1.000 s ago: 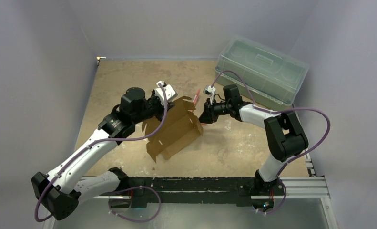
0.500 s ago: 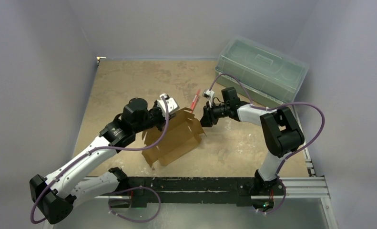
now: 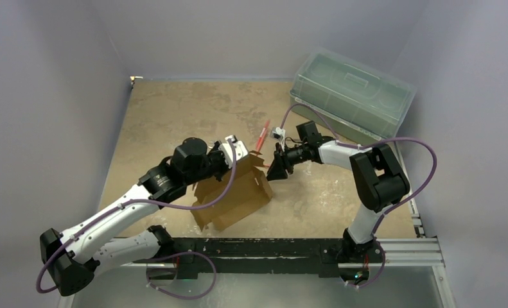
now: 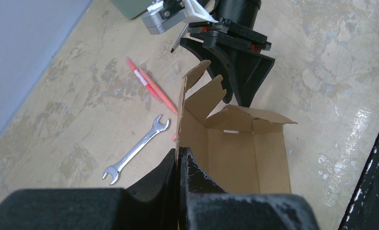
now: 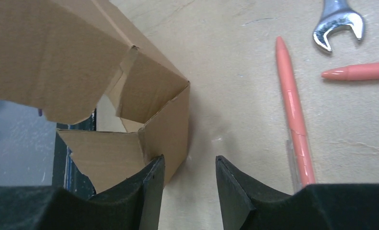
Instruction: Fold the paper box
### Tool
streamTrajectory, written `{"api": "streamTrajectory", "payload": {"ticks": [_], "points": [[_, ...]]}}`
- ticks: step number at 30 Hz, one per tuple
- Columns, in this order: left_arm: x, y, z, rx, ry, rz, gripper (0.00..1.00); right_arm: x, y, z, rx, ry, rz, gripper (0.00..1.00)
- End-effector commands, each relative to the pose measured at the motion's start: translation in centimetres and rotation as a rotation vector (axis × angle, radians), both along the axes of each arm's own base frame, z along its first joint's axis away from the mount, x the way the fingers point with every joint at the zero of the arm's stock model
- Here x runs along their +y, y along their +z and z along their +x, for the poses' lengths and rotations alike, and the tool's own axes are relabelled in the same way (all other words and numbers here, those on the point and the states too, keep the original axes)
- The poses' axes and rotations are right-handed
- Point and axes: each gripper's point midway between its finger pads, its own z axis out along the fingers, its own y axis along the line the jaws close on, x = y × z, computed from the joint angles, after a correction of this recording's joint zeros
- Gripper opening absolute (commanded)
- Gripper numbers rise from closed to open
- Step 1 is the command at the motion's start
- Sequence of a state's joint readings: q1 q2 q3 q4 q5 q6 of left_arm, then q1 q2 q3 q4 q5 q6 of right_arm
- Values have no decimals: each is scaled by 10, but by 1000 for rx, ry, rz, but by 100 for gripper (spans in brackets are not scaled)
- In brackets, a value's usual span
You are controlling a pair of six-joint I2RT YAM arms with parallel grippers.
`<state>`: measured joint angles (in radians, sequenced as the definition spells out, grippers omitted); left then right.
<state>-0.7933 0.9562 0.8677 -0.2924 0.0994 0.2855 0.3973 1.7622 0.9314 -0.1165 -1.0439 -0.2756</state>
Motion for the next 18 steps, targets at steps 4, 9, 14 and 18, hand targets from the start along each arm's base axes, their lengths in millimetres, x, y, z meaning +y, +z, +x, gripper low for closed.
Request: {"api": "streamTrajectory", "payload": {"ticks": [4, 9, 14, 18], "points": [[4, 7, 0, -60, 6, 33, 0, 4, 15, -10, -17, 81, 56, 49], [3, 7, -5, -69, -15, 25, 0, 3, 15, -14, -4, 87, 63, 56], [4, 6, -2, -72, 0, 29, 0, 3, 18, -18, 3, 113, 78, 61], [2, 13, 1, -85, 9, 26, 0, 3, 25, -18, -4, 122, 83, 63]]}}
